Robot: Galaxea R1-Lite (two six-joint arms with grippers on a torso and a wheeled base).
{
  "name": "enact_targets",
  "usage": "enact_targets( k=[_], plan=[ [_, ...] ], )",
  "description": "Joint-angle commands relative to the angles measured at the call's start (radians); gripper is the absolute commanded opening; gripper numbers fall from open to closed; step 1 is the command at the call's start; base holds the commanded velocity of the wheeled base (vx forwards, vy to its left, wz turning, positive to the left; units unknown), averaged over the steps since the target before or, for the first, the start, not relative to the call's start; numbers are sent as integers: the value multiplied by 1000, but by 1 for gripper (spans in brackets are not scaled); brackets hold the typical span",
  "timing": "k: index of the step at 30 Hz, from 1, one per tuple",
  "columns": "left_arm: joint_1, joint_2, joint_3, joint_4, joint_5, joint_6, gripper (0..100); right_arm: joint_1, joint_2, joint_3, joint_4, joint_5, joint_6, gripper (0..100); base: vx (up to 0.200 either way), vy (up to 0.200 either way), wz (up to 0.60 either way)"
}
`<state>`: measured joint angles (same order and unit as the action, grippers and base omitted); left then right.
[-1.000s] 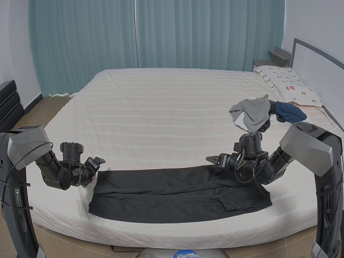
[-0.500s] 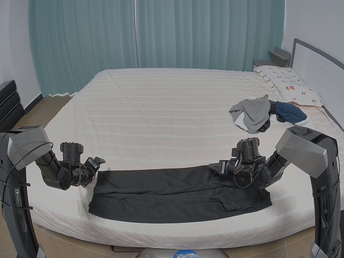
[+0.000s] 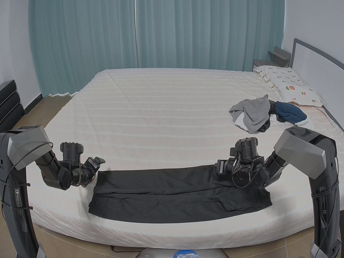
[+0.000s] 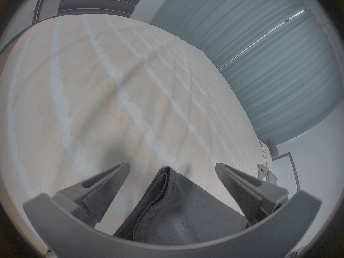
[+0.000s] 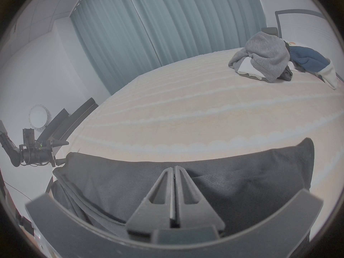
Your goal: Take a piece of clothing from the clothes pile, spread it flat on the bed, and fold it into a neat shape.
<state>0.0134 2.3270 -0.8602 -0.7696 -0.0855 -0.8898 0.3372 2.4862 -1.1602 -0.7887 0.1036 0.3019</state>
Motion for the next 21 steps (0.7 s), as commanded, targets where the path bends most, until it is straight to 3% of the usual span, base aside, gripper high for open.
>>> enact_targets(
  k=[1,12,13,21],
  plan=[
    [0,2,0,0,0,0,100,13,5,-15,-3,1,5,0,0,0,0],
    [0,2,0,0,0,0,100,23,25,-39,-1,-13,5,0,0,0,0],
    [0,2,0,0,0,0,100,23,25,-39,-1,-13,5,100,0,0,0],
    [0,2,-2,0,0,-3,100,17,13,-32,-57,-13,29,100,0,0,0]
  ],
)
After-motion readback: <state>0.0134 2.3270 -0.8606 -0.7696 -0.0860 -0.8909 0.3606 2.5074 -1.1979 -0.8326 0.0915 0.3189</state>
